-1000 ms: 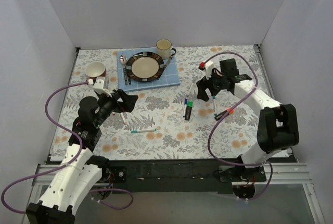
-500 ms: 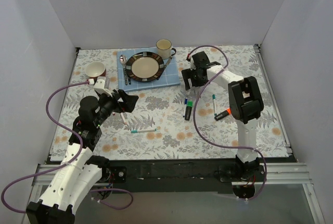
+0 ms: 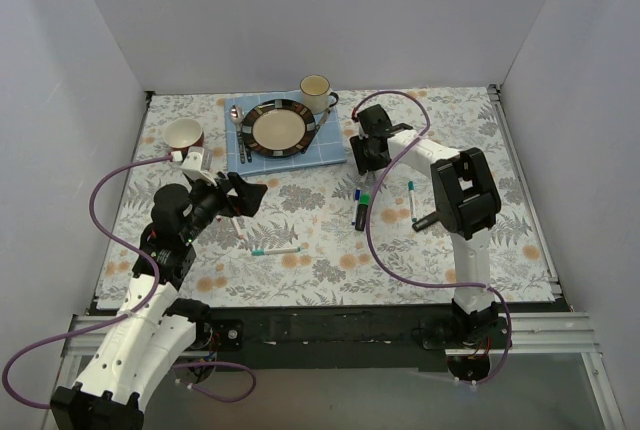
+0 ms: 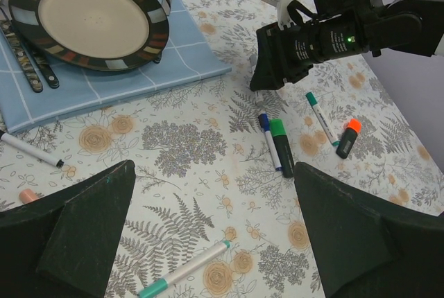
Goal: Open the pen caps
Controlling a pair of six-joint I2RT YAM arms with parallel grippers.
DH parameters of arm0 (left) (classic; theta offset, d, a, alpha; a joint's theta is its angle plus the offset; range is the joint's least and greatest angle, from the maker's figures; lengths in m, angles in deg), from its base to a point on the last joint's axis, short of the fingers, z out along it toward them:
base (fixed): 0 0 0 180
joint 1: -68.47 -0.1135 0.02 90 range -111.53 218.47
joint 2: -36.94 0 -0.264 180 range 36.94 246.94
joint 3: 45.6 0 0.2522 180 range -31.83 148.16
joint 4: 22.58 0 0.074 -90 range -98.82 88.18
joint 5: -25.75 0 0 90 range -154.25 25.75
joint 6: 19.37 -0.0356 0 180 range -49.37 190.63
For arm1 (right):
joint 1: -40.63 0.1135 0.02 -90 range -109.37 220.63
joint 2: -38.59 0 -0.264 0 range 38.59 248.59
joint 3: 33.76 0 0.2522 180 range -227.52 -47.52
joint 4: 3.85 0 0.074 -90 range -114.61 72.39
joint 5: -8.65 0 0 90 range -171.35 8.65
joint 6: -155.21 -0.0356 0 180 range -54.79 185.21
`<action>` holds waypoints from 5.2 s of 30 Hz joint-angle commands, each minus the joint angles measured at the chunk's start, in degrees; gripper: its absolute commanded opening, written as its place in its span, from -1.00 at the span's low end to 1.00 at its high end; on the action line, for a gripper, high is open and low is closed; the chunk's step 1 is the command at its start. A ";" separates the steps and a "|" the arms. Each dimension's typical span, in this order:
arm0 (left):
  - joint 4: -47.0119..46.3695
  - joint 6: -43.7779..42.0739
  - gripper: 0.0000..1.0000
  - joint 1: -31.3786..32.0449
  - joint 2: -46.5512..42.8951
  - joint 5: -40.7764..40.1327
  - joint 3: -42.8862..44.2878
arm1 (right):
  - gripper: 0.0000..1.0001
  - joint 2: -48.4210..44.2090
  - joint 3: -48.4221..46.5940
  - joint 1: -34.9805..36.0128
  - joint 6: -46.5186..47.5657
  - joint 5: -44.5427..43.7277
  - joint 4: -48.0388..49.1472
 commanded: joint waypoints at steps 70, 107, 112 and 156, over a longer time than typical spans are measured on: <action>-38.02 34.97 0.12 23.05 67.45 -8.08 26.65 | -0.97 -23.36 28.47 -15.23 5.34 70.22 23.22; -46.81 33.56 -1.00 24.98 66.66 -1.41 25.94 | 0.34 -24.06 31.11 -14.97 4.12 73.82 27.79; -46.38 33.21 -1.00 25.68 67.71 0.18 27.17 | 0.12 -24.68 31.11 -15.14 2.70 73.47 29.02; -11.67 26.71 -1.00 17.33 94.68 5.28 75.05 | -0.76 -18.28 11.54 -24.98 18.43 23.82 11.99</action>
